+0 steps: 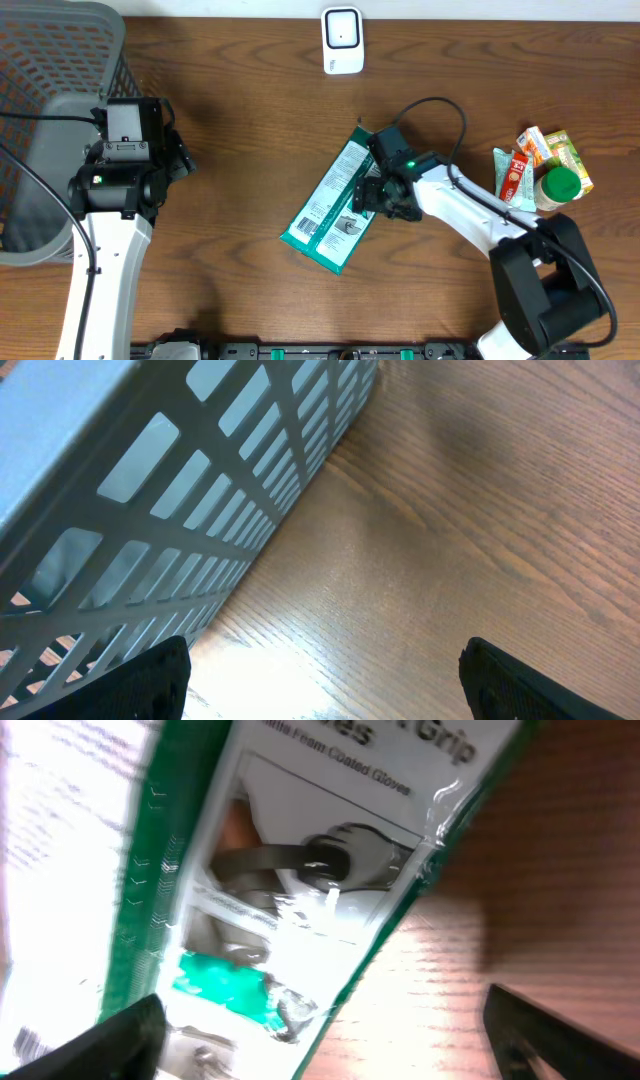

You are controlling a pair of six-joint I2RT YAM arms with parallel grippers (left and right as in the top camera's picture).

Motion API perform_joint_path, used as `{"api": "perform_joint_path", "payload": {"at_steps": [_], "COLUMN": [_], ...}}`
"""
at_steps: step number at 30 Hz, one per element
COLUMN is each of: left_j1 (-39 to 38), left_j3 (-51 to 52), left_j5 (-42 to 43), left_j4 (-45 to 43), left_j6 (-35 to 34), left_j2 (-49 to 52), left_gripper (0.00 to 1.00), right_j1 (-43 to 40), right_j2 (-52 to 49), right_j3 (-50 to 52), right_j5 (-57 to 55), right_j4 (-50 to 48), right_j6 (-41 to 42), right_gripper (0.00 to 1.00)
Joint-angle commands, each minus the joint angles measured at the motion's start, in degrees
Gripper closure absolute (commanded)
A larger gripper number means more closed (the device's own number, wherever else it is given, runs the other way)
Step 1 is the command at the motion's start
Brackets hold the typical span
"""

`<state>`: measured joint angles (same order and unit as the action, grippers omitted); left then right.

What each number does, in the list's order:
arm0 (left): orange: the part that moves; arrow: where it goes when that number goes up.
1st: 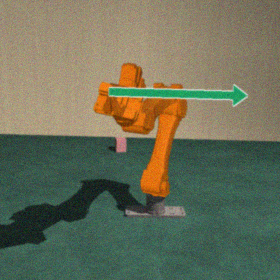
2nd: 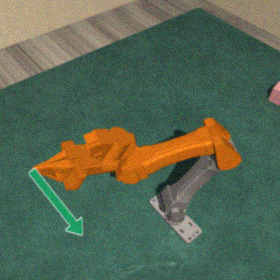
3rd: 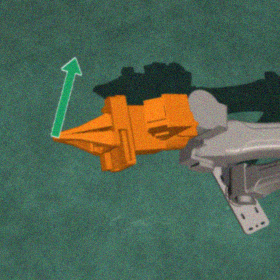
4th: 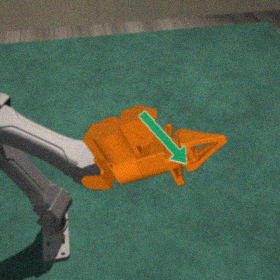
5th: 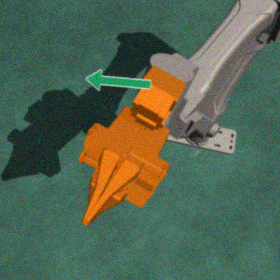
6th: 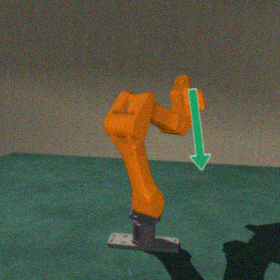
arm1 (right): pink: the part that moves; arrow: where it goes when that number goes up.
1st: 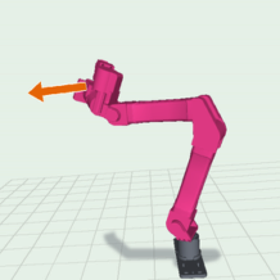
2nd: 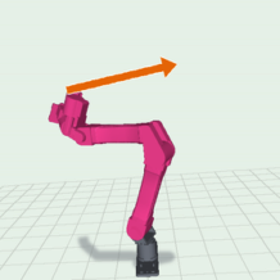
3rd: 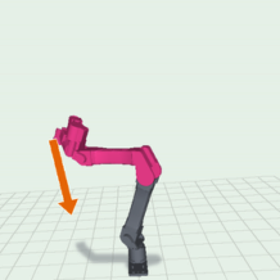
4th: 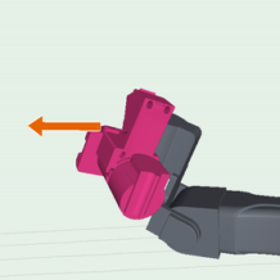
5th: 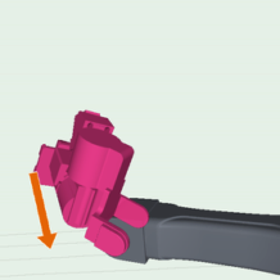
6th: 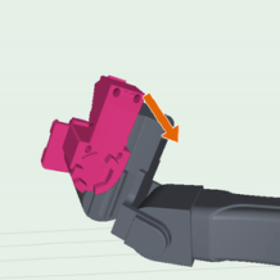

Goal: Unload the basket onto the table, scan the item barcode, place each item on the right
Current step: 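Pull the glove pack right and tilt it upright with the right gripper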

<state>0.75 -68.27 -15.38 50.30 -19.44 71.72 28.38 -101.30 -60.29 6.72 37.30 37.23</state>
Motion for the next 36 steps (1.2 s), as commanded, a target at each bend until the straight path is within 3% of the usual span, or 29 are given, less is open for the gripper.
{"api": "perform_joint_path", "payload": {"at_steps": [1, 9, 15, 25, 32, 36], "left_j1": [0.3, 0.3, 0.3, 0.3, 0.3, 0.3], "left_j3": [-0.6, -0.6, -0.6, -0.6, -0.6, -0.6], "left_j5": [-0.7, -0.7, -0.7, -0.7, -0.7, -0.7], "left_j4": [0.0, 0.0, 0.0, 0.0, 0.0, 0.0], "left_j6": [0.5, 0.5, 0.5, 0.5, 0.5, 0.5], "left_j2": [-0.2, -0.2, -0.2, -0.2, -0.2, -0.2], "left_gripper": [0.13, 0.13, 0.13, 0.13, 0.13, 0.13], "right_j1": [0.0, 3.7, 8.7, 12.7, 12.6, 12.7], "right_j2": [1.9, 0.2, -3.6, -11.1, -12.5, -13.3], "right_j3": [-0.7, 1.9, 2.2, 2.2, 2.2, 2.2], "right_j5": [3.1, -3.3, -7.6, -10.3, -11.4, -11.4], "right_j4": [-0.8, -1.6, -10.5, -9.7, -7.4, -6.7], "right_j6": [11.0, 27.5, 30.4, 36.5, 36.4, 36.4], "right_gripper": [0.01, 0.01, 0.01, 0.01, 0.23, 0.32]}}
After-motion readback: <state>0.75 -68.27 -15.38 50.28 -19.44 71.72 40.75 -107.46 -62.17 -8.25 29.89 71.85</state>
